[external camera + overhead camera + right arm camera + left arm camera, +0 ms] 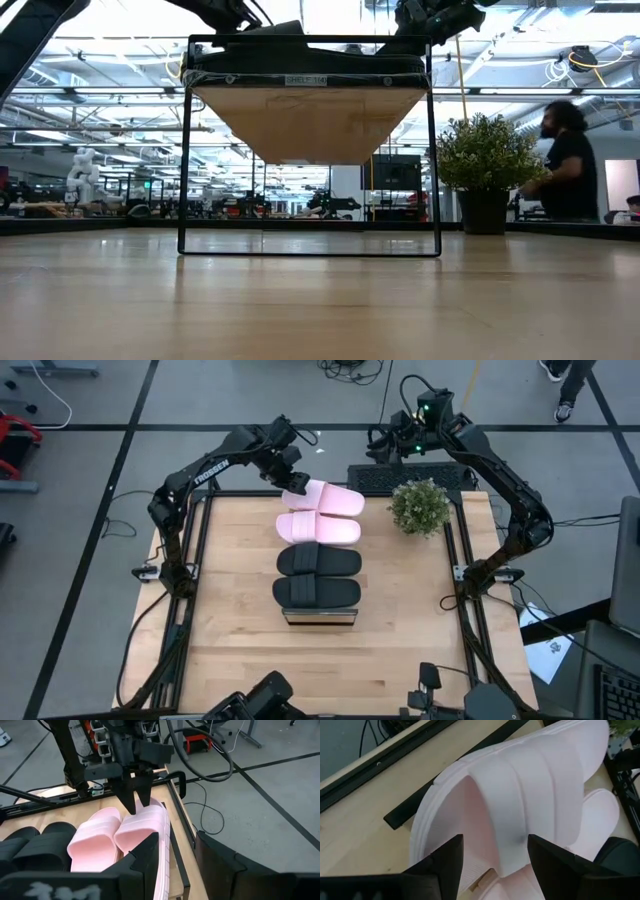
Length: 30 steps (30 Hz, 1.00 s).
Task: Pick and place slides into the shelf
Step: Put the pink slide on the shelf
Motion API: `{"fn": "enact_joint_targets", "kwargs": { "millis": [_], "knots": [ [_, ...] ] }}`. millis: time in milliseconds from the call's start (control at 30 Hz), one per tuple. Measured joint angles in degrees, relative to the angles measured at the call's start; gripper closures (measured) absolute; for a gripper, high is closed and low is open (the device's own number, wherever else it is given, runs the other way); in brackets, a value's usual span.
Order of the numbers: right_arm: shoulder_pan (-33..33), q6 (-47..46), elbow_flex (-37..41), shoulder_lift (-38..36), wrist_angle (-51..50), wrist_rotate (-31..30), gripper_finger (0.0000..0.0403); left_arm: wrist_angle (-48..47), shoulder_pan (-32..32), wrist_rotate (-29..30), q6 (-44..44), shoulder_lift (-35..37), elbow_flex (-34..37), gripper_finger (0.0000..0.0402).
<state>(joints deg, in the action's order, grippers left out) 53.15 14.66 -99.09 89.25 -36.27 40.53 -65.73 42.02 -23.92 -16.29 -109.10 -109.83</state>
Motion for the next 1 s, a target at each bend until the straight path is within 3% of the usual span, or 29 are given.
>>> {"fn": "enact_joint_targets", "kwargs": {
  "millis": [667, 1000],
  "knots": [
    [0.0, 0.0, 0.0, 0.0, 0.9, 0.0, 0.0287, 2.5, 0.6, -3.9, -0.4, -0.3, 0.2, 0.0185],
    [0.0, 0.0, 0.0, 0.0, 1.3, 0.0, 0.0287, 4.8, 0.7, -7.7, -2.4, -0.5, 4.7, 0.019]
  ]
}}
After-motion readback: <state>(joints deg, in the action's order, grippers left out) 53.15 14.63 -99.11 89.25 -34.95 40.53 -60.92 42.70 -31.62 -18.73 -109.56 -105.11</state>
